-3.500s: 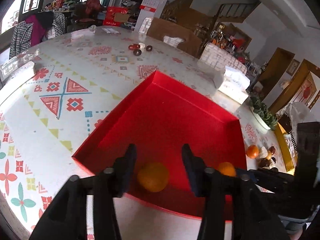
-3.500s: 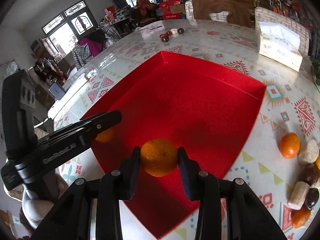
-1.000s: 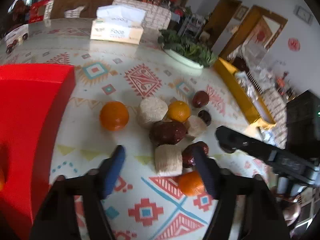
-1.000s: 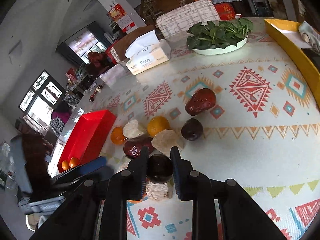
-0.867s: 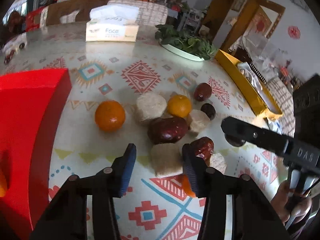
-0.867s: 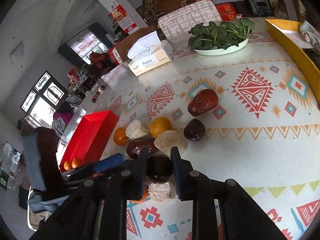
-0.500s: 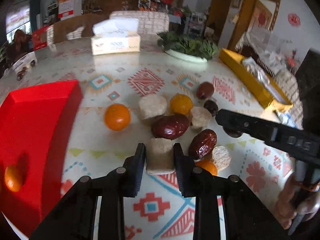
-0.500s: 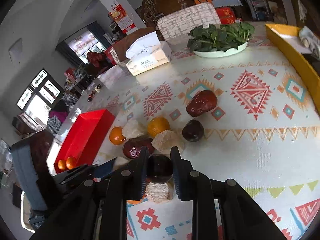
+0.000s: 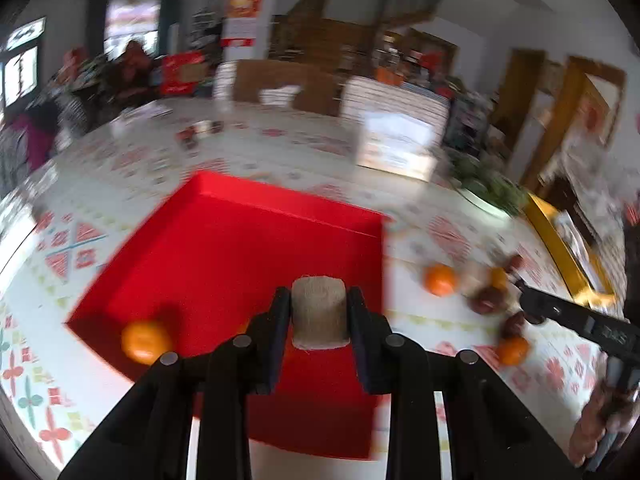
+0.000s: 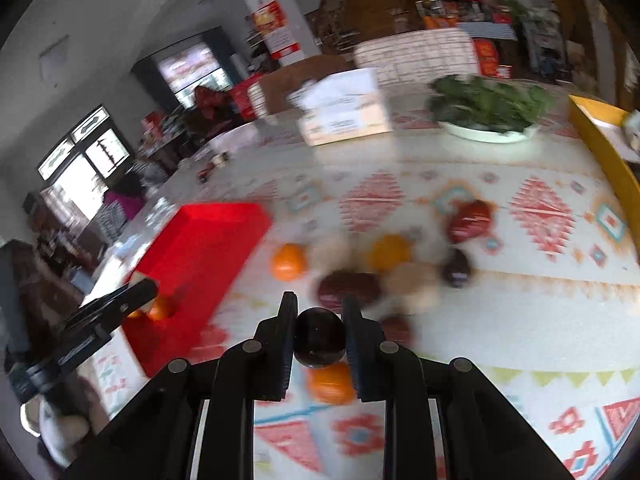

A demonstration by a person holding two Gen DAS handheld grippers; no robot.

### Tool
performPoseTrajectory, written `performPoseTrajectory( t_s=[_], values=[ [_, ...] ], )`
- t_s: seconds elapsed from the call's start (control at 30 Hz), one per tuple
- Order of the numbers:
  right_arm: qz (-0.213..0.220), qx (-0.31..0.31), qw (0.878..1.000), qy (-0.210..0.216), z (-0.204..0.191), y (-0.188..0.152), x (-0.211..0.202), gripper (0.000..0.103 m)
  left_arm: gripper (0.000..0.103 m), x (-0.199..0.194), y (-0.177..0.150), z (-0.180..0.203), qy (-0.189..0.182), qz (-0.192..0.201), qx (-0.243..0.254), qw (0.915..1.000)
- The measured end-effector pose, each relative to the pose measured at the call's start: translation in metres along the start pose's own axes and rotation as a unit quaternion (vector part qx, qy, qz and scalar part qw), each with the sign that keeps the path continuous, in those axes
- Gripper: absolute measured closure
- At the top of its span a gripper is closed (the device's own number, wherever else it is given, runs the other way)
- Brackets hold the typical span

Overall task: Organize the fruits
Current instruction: 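Carry the rice cake and chestnut into the red tray and release both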

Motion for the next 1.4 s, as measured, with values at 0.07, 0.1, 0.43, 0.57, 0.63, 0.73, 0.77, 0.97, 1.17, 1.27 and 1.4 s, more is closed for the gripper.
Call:
performPoseTrajectory(
  t_s=[0.07, 0.1, 0.43, 0.57, 0.63, 0.73, 0.77, 0.97, 1.17, 1.27, 1.4],
  values=[
    [-0.010, -0.010, 1.000, 0.019, -0.021, 0.006, 0.010, 0.078, 0.075, 0.003, 0.008, -0.026, 0.002, 0.000, -0.023, 0.9997],
    [-0.017, -0.016, 0.999, 0.030, -0.033, 0.009, 0.017, 0.078, 0.075, 0.006, 0.010, -0.036, 0.005, -0.003, -0.029, 0.9996],
    [-0.091, -0.070, 0.992, 0.062, -0.121, 0.022, 0.115, 0.078, 0.075, 0.037, 0.020, -0.089, 0.020, -0.037, -0.059, 0.9973],
    [-0.109, -0.083, 0.990, 0.040, -0.130, 0.019, 0.147, 0.077, 0.072, 0.042, 0.021, -0.092, 0.016, -0.038, -0.056, 0.9976],
    [-0.108, -0.090, 0.990, 0.032, -0.134, 0.019, 0.154, 0.077, 0.062, 0.041, 0.021, -0.091, 0.013, -0.036, -0.055, 0.9977],
    [-0.109, -0.090, 0.989, 0.030, -0.136, 0.019, 0.160, 0.065, 0.048, 0.036, 0.021, -0.091, 0.013, -0.029, -0.061, 0.9976],
    [-0.106, -0.092, 0.990, 0.030, -0.137, 0.019, 0.159, 0.062, 0.045, 0.032, 0.020, -0.090, 0.015, -0.026, -0.062, 0.9977],
    [-0.085, -0.089, 0.992, 0.033, -0.136, 0.021, 0.143, 0.055, 0.021, 0.004, 0.017, -0.075, 0.042, 0.009, -0.054, 0.9977],
    [-0.031, -0.089, 0.995, 0.020, -0.119, 0.025, 0.100, 0.055, 0.015, -0.025, 0.010, -0.039, -0.009, 0.043, -0.056, 0.9975],
    [0.003, -0.094, 0.996, -0.003, -0.103, 0.024, 0.071, 0.053, 0.015, -0.029, 0.006, -0.017, -0.033, 0.040, -0.047, 0.9976],
    [0.029, -0.096, 0.995, -0.025, -0.074, 0.018, 0.038, 0.029, 0.015, -0.029, -0.001, 0.014, -0.037, 0.028, -0.018, 0.9987]
  ],
)
Point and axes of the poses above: each gripper's, at about its wrist camera, not at the fingertips, and x roughly the way its jaws point, z to its right, y to its top, the point moved 3 cm from there along x, roughly the way its jaws point, and after that the axes turned 2 degrees about -x, right-handed, at the moved point
